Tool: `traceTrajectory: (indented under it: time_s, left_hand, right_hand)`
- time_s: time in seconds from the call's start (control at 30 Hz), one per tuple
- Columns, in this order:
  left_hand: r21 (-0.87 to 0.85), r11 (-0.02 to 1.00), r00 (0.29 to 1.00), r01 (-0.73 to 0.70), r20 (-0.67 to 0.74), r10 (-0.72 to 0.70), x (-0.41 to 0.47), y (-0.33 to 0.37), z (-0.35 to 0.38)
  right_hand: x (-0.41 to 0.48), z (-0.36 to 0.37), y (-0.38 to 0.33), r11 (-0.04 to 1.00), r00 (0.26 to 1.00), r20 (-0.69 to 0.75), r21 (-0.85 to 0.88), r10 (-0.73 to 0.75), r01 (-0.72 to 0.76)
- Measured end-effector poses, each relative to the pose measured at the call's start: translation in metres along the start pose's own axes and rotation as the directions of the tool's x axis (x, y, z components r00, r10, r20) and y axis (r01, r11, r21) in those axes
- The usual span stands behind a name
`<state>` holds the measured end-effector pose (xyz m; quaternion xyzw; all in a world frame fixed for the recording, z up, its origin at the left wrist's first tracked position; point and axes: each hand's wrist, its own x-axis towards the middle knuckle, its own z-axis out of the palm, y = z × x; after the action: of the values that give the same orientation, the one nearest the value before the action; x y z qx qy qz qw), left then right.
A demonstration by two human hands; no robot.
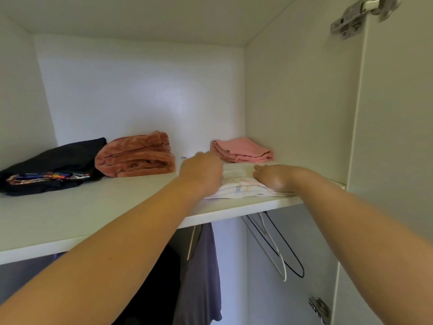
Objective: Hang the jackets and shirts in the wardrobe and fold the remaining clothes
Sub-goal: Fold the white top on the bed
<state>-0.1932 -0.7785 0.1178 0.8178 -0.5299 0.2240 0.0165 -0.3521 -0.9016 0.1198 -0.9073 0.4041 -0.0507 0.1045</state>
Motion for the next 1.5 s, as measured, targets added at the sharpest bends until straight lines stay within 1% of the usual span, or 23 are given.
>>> traceTrajectory:
  time_s: [0.07,0.13,0.2,0.27,0.37,0.47,0.57,0.63,0.7,0.77,0.83,0.87,0.93,0.97,1.07,1.2,1.27,1.37,1.43,1.5]
  left_hand:
    - [-0.047,0.997,0.990,-0.058,0.123,0.063,0.006,0.018,-0.002]
    - [-0.178,0.984,0.968,-0.009,0.246,0.053,0.020,0.031,-0.010]
    - [-0.214,0.976,0.951,0.041,0.309,0.028,0.036,0.039,-0.020]
    - [-0.220,0.975,0.927,0.043,0.373,0.043,0.055,0.041,-0.021]
    - [-0.259,0.966,0.888,0.013,0.447,0.108,0.075,0.049,-0.018]
    - [-0.369,0.928,0.872,-0.049,0.438,0.220,0.092,0.064,-0.012]
    - [-0.458,0.884,0.858,-0.096,0.412,0.306,0.107,0.076,-0.005]
    - [-0.474,0.871,0.825,-0.131,0.435,0.361,0.118,0.081,-0.003]
    - [-0.434,0.887,0.805,-0.157,0.464,0.369,0.129,0.084,-0.003]
    - [-0.441,0.888,0.799,-0.129,0.484,0.356,0.140,0.084,0.000]
    - [-0.510,0.857,0.793,-0.078,0.489,0.363,0.151,0.086,0.009]
    - [-0.551,0.833,0.795,-0.049,0.483,0.366,0.155,0.087,0.013]
    - [-0.609,0.793,0.800,-0.019,0.467,0.377,0.162,0.090,0.020]
    - [-0.619,0.785,0.800,-0.020,0.461,0.384,0.165,0.092,0.022]
    - [-0.644,0.765,0.797,-0.022,0.450,0.402,0.175,0.094,0.027]
    - [-0.689,0.724,0.825,-0.028,0.393,0.406,0.180,0.094,0.036]
    - [-0.689,0.723,0.837,-0.041,0.372,0.402,0.178,0.095,0.037]
    - [-0.625,0.773,0.858,-0.106,0.336,0.389,0.171,0.094,0.032]
    - [-0.549,0.820,0.889,-0.161,0.280,0.362,0.160,0.091,0.025]
    - [-0.487,0.857,0.927,-0.171,0.215,0.307,0.143,0.084,0.015]
  right_hand:
    - [-0.001,-0.001,0.001,0.999,1.000,-0.010,-0.050,0.014,-0.015]
    - [-0.005,0.000,0.002,0.995,1.000,-0.006,-0.100,0.026,-0.027]
    - [-0.009,0.002,0.007,0.980,1.000,-0.017,-0.198,0.024,-0.027]
    - [-0.018,0.007,0.016,0.964,0.999,-0.042,-0.266,0.009,-0.020]
    - [-0.035,0.016,0.031,0.965,0.992,-0.121,-0.261,-0.030,-0.003]
    - [-0.052,0.016,0.040,0.962,0.986,-0.163,-0.266,0.018,-0.061]
    - [-0.060,0.008,0.037,0.947,0.989,-0.122,-0.301,0.082,-0.115]
    - [-0.058,0.003,0.033,0.945,0.990,-0.095,-0.302,0.104,-0.128]
    - [-0.052,0.000,0.031,0.945,0.990,-0.083,-0.298,0.115,-0.135]
    - [-0.046,-0.003,0.029,0.955,0.986,-0.087,-0.249,0.141,-0.159]
    - [-0.046,-0.008,0.026,0.970,0.985,-0.082,-0.176,0.154,-0.167]
    - [-0.046,-0.011,0.023,0.975,0.987,-0.055,-0.158,0.151,-0.158]
    - [-0.045,-0.013,0.020,0.974,0.989,-0.006,-0.170,0.151,-0.149]
    - [-0.043,-0.012,0.020,0.969,0.988,-0.013,-0.193,0.153,-0.153]
    - [-0.037,-0.007,0.015,0.949,0.976,-0.098,-0.237,0.192,-0.211]
    - [-0.028,0.000,0.008,0.938,0.971,-0.119,-0.256,0.207,-0.232]
    - [-0.028,-0.001,0.007,0.939,0.971,-0.104,-0.252,0.216,-0.235]
    - [-0.029,-0.003,0.009,0.932,0.976,-0.094,-0.290,0.198,-0.217]
    - [-0.033,-0.005,0.014,0.932,0.978,-0.084,-0.297,0.189,-0.206]
    - [-0.039,-0.010,0.015,0.946,0.981,-0.067,-0.259,0.184,-0.195]
